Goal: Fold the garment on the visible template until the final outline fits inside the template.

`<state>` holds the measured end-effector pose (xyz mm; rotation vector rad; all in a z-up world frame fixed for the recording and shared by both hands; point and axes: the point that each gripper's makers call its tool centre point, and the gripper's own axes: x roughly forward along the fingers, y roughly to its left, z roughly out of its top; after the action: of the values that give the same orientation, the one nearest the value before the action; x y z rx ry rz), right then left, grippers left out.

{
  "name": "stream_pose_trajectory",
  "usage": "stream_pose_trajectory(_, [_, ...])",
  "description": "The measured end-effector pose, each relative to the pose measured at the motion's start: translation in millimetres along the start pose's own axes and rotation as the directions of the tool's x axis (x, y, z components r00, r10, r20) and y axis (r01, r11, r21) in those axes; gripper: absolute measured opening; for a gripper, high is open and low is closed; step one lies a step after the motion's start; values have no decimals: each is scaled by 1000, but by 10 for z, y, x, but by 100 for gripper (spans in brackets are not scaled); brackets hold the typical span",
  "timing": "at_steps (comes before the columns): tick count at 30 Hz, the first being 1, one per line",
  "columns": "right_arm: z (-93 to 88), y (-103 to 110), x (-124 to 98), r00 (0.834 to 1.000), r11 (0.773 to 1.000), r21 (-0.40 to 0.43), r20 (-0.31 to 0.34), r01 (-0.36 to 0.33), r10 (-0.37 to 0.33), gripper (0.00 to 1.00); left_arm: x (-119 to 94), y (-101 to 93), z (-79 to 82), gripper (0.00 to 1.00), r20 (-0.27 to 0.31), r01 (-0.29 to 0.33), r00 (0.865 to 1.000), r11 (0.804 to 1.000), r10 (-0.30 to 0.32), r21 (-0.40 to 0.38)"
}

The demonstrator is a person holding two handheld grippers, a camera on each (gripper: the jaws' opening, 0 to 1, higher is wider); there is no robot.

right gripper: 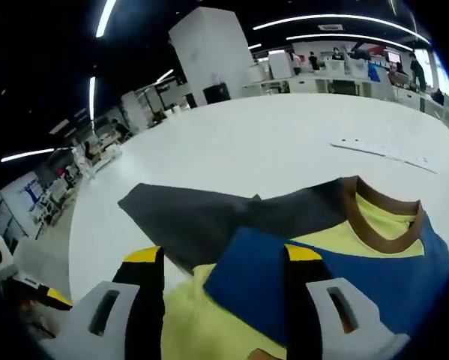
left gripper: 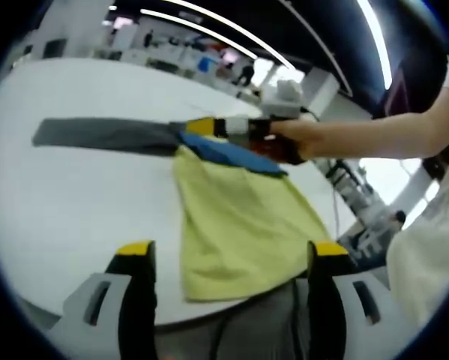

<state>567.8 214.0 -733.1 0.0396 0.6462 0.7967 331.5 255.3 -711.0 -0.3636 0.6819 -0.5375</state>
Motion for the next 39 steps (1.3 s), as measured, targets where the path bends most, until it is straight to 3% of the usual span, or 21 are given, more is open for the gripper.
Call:
stream_pose_trajectory(7, [75,-34,-65,999,996,-86,29,21,-18,99,1,-11,-4,79,-2,4,1000,1000,-4,7])
stream_pose_trajectory(16, [74,-5,-225,999,997,-80,37,15,-12,99,8,-43,-21,79,-14,10,1000,1000,-10,26])
stream_pose_trajectory(32, [113,-112,-747,995,998,-47,91,51,-47,96,25,-138,-76,79,-52,39,998,997,-35,70])
stream_pose_trajectory(39, [10,-134,-1031,994,997,-44,99,56,-51,94,24,-155,-89,80,-63,48,997,996,-43,78])
